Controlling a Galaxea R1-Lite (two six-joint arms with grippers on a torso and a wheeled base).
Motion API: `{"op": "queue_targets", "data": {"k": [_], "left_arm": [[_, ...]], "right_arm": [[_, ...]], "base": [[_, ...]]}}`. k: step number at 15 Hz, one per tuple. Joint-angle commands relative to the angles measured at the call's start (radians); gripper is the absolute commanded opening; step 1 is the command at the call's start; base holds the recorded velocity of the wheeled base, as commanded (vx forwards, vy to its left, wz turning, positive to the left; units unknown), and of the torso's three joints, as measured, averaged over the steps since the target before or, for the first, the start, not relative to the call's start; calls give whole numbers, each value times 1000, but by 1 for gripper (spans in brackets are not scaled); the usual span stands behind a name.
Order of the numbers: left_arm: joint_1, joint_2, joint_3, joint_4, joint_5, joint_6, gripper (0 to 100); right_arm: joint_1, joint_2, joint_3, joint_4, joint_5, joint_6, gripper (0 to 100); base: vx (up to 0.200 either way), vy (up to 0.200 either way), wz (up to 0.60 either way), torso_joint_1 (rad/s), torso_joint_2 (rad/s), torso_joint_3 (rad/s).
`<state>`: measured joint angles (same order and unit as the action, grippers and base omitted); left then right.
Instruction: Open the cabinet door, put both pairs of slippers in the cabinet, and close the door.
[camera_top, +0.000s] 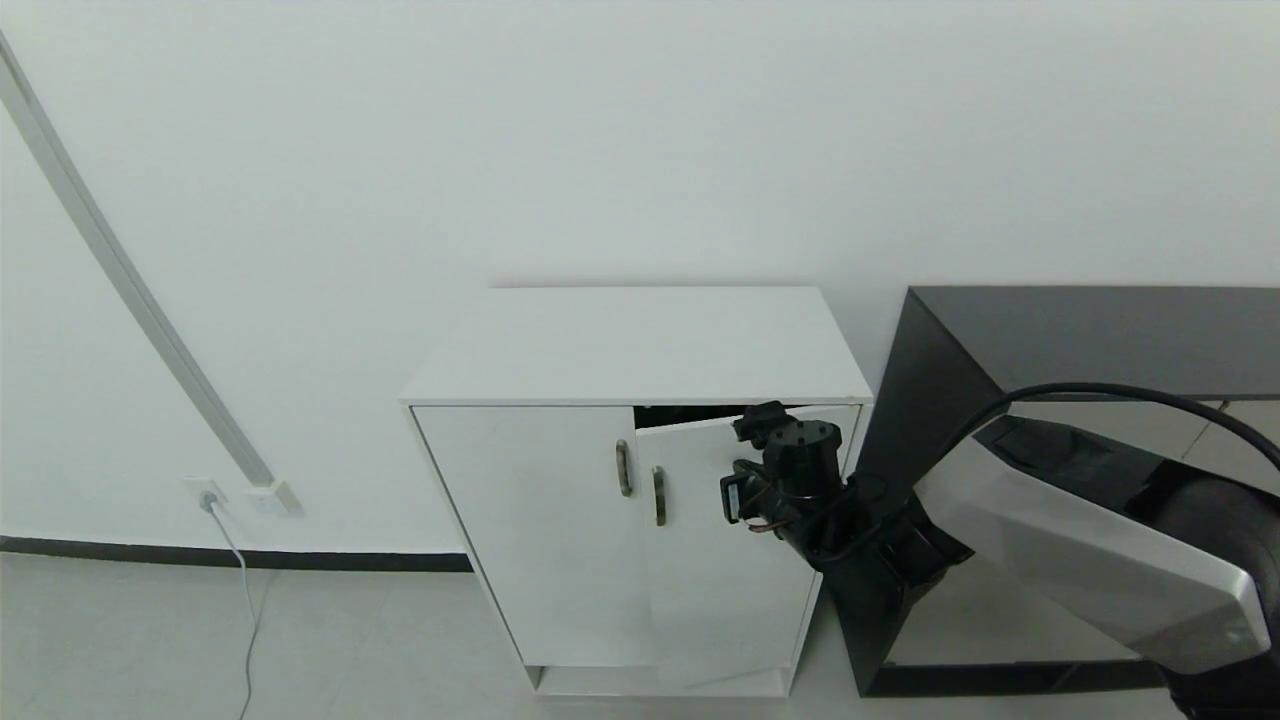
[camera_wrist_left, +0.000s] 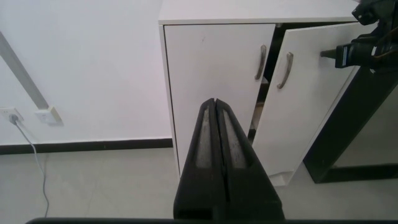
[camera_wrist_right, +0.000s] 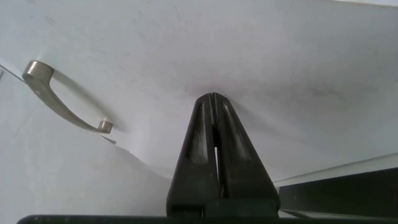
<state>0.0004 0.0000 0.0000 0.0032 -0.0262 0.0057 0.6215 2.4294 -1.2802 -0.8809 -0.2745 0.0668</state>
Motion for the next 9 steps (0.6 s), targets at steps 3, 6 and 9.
{"op": "queue_targets", "data": {"k": [3,6,9], "left_arm": [[0,2,0,0,0,-1,0],[0,2,0,0,0,0,0],[0,0,0,0,0,-1,0]], "right_arm": [[-11,28,-25,-20,0,1,0],[-14,28,-30,-29,0,1,0],[-16,30,-34,-35,3,1,0]], "base": [[0,0,0,0,0,0],[0,0,0,0,0,0],[0,0,0,0,0,0]]}}
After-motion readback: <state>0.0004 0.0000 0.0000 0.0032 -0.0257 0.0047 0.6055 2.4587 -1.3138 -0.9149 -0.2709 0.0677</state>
